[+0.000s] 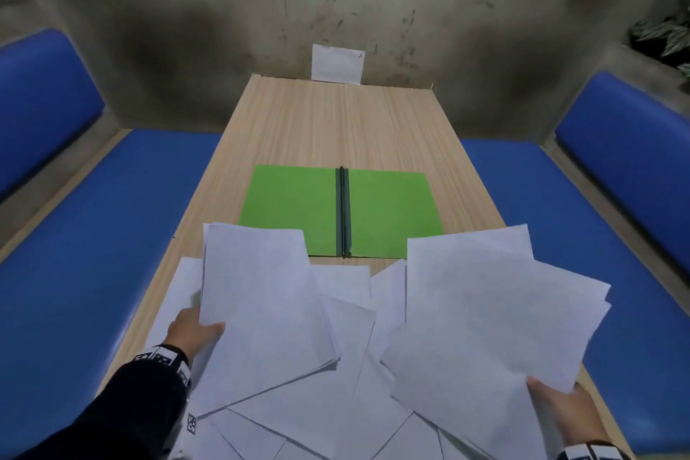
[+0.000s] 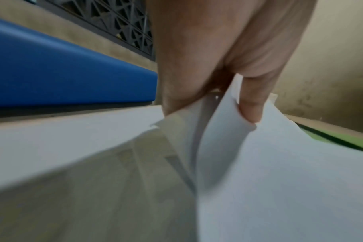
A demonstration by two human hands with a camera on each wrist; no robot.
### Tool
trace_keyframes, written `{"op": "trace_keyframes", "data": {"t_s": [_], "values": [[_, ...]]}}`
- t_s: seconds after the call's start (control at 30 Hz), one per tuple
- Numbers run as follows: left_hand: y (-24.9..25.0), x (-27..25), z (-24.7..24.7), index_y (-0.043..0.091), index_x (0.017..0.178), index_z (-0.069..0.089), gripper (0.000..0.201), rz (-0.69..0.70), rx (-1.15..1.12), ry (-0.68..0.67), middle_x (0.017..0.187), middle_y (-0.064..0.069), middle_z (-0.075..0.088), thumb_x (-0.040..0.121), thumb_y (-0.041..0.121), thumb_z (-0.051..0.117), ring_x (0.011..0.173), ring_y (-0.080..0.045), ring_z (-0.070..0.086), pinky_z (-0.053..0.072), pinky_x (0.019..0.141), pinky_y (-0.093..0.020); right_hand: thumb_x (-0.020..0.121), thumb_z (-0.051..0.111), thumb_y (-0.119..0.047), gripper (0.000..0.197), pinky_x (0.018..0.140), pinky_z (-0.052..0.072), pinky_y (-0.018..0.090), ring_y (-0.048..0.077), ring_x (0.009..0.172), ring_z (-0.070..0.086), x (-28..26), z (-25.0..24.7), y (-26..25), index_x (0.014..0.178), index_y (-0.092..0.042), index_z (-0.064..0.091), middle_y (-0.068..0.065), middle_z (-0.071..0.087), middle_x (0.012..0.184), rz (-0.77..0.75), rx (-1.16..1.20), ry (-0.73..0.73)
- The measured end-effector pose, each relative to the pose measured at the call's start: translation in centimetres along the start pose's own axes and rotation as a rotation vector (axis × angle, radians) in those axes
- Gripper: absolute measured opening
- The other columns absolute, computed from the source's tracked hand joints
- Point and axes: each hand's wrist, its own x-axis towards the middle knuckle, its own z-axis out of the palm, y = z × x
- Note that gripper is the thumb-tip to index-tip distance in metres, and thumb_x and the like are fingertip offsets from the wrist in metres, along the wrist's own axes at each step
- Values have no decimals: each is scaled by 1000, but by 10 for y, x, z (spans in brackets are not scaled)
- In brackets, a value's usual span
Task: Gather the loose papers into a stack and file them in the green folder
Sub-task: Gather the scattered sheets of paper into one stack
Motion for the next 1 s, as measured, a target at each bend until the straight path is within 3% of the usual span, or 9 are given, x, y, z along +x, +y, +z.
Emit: {"op": "trace_keyframes", "data": {"t_s": [0.2,0.3,0.4,0.53,0.63,0.73,0.77,0.83,1.0], "values": [[12,-3,3,2,105,64,36,75,260,-25,107,-20,66,72,18,61,98,-37,61,51,88,-41,75,75,-12,55,101,38,43,39,118,53,3,-24,-17,118,15,54,21,58,121,-67,115,18],[17,-5,1,8,110,61,37,69,331,-71,113,-17,63,75,22,58,100,-35,59,49,91,-43,46,90,-36,87,94,48,46,34,107,63,16,-24,-1,118,2,59,17,64,118,-98,206,-134],[14,-2,0,13,124,55,48,63,474,-14,140,-13,40,78,29,58,124,-34,43,38,105,-42,74,70,1,47,86,51,38,33,99,63,6,-4,0,117,-2,53,16,57,124,-110,206,-291],[16,0,-1,6,122,56,47,65,482,-49,123,-18,53,78,24,60,107,-34,55,48,94,-40,66,69,17,65,100,32,38,32,124,45,-2,15,13,124,-5,46,24,49,132,-171,-81,-357],[22,-5,-2,3,121,54,43,82,436,-67,115,-18,59,81,17,59,93,-30,56,48,82,-33,47,69,-9,86,98,34,32,32,127,44,-9,27,21,130,-2,45,22,51,133,-130,-299,-469],[26,-7,-3,8,119,54,37,113,371,-120,106,-12,62,83,12,58,92,-28,56,42,79,-31,20,89,-42,117,99,37,36,26,113,51,-2,35,27,124,-11,47,11,57,121,-54,-274,-495],[27,-9,-4,10,117,55,34,129,350,-131,105,-11,61,83,12,57,92,-28,56,41,79,-31,35,89,-47,103,99,37,37,24,107,52,0,38,27,123,-12,49,10,59,121,-18,-261,-464],[28,-10,-5,13,111,55,27,177,317,-137,103,-10,62,84,10,56,93,-28,57,40,76,-30,72,77,-28,59,99,38,37,25,104,54,4,45,27,122,-5,54,17,59,126,14,-285,-400],[29,-17,-11,10,105,57,19,246,145,-127,89,-12,62,87,4,54,73,-24,58,45,62,-30,77,70,-9,36,97,45,39,29,102,59,8,57,34,111,-4,61,22,62,120,44,-425,-423]]}}
